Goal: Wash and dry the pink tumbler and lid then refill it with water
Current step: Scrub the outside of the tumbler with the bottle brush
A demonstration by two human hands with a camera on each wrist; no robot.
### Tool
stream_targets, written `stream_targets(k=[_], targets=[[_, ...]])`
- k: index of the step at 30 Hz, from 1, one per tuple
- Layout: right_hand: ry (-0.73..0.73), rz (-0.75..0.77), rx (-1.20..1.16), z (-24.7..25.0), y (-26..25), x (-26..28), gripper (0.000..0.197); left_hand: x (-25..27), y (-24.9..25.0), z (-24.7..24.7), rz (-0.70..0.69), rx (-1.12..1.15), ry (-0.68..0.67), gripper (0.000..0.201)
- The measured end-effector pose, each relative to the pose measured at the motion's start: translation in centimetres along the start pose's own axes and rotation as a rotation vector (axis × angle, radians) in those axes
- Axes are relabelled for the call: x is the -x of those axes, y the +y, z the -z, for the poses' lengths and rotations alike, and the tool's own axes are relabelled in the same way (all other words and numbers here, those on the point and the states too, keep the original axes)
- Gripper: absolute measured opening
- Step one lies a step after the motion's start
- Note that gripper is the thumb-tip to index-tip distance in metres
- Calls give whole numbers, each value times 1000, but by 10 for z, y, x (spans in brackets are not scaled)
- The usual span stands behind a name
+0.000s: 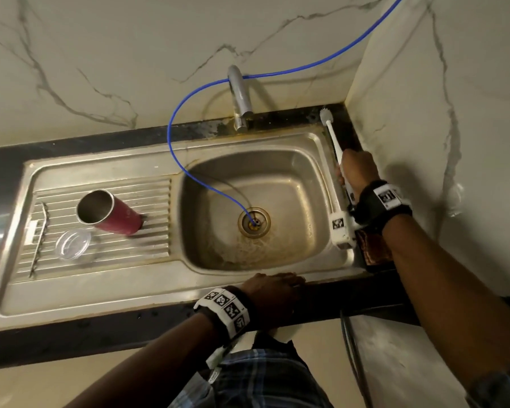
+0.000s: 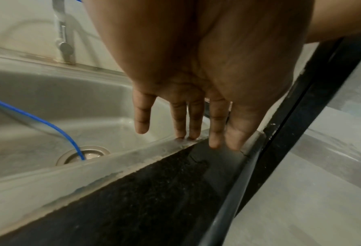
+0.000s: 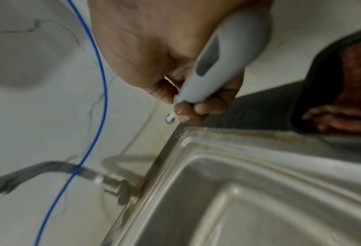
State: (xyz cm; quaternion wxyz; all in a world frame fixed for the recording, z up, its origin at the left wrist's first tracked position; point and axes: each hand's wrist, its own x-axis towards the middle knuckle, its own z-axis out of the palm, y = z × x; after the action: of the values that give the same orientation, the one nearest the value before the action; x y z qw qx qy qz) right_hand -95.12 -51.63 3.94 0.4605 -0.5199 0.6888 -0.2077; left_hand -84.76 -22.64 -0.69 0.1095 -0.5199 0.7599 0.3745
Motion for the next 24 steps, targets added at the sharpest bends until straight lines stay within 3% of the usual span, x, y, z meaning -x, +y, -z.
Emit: stream_targets(k=[3, 6, 13, 16, 21, 24], targets=[[-77, -11, -125, -18, 12, 48, 24, 15, -16, 9, 37, 81, 63, 45], [-241, 85, -135, -35, 38, 95, 18, 40, -47, 9, 124, 229, 169, 42], [-425, 235, -13, -86, 81, 185, 18, 136, -123, -8, 247, 469, 566, 26], [-456, 241, 81, -108, 78, 211, 16, 182, -152, -12, 322, 508, 664, 21], [-429, 188, 68, -157, 64, 246, 14, 242, -210, -14, 600, 659, 751, 11], [-416, 200, 52, -189, 59, 265, 11, 261, -246, -14, 745, 728, 849, 26]])
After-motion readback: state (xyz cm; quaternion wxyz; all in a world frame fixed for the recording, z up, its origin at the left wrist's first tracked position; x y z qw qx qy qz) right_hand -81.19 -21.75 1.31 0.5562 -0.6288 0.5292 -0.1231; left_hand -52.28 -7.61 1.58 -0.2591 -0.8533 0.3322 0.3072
